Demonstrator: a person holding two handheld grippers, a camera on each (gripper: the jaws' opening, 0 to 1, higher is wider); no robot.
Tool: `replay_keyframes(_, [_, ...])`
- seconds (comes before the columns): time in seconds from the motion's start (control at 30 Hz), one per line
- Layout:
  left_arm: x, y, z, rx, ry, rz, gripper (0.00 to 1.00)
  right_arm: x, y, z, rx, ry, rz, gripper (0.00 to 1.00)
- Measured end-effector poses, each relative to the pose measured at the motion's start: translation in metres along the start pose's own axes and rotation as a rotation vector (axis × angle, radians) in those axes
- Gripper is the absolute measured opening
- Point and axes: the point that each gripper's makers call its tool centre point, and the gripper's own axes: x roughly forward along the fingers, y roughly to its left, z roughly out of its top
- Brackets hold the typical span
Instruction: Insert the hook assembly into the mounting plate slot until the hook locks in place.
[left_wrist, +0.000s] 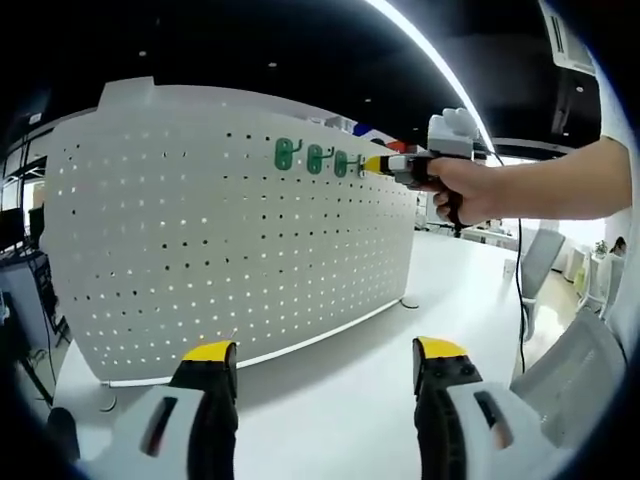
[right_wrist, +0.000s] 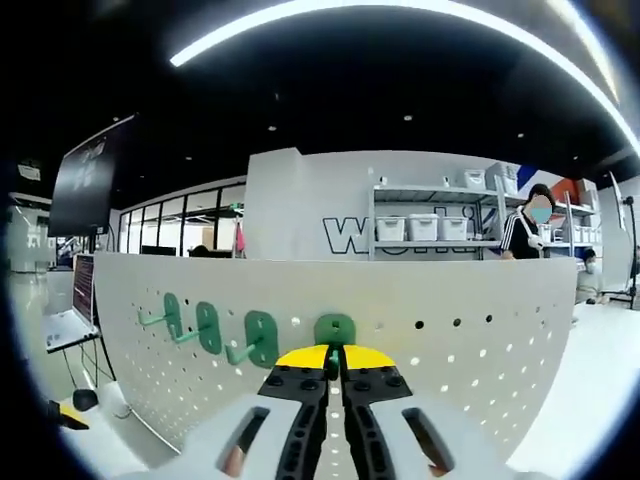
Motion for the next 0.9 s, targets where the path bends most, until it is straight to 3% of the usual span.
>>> replay_keyframes(0.2, [-0.0014,0.0020,0.0024,0.001,-0.004,0.004,0.73,0.0012,-0.0001,-0.0018,0.013,0.008,-0.062,0.01])
replay_keyframes(0.4, [-0.0029,0.0034,0.0020,-0.006,-0.006,0.010,0.72,0.0007,-0.0008,-0.0023,0.021,-0.001,-0.068,0.01])
replay_keyframes(0.9, [-0.0009,0.0012,0.0029,-0.001,-0.005,0.001,0.73,-0.0028,0.0009,-0.0030,0.028,0.013,-0.001,0.03])
